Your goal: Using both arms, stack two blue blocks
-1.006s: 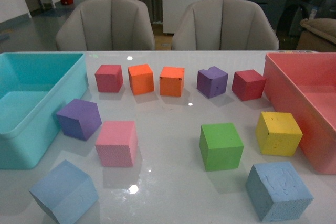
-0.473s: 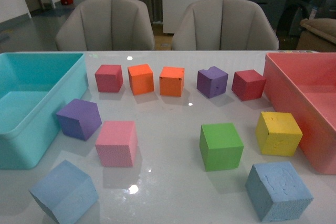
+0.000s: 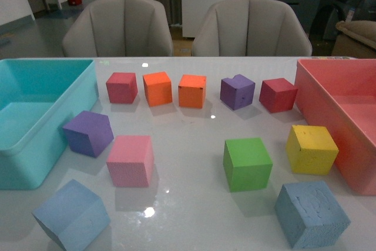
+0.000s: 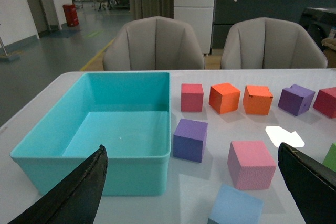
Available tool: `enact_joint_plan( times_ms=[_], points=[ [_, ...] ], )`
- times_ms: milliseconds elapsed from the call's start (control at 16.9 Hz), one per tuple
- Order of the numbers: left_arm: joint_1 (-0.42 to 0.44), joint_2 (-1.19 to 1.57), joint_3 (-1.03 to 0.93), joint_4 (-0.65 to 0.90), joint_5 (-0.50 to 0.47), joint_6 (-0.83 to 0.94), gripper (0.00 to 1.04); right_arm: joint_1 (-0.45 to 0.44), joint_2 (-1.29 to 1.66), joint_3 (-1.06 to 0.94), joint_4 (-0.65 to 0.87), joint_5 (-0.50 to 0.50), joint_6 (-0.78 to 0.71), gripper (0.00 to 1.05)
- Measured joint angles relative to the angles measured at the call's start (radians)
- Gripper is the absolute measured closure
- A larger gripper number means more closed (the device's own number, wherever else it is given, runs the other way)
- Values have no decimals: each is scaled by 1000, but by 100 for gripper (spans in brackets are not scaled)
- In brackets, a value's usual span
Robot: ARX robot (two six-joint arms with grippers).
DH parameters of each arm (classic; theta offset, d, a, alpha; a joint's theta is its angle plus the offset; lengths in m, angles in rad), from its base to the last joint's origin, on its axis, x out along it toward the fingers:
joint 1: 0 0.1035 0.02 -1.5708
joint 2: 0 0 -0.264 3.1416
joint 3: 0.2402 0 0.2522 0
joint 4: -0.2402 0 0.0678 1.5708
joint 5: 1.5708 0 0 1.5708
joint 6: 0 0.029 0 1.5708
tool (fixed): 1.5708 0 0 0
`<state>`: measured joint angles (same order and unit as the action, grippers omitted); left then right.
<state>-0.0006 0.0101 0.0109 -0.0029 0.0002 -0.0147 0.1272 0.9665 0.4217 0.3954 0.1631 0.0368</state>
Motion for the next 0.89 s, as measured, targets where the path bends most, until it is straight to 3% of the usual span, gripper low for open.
enact_joint_plan(
  times_ms=[296, 533, 888],
  points=[
    [0, 0, 0, 0, 0, 0, 7, 59, 307, 107, -113, -137, 64, 6],
    [0, 0, 0, 0, 0, 0, 7, 96, 501, 135, -189, -177, 123, 6],
    [0, 0, 0, 0, 0, 0, 7, 124, 663, 194, -186, -197, 154, 6]
  ],
)
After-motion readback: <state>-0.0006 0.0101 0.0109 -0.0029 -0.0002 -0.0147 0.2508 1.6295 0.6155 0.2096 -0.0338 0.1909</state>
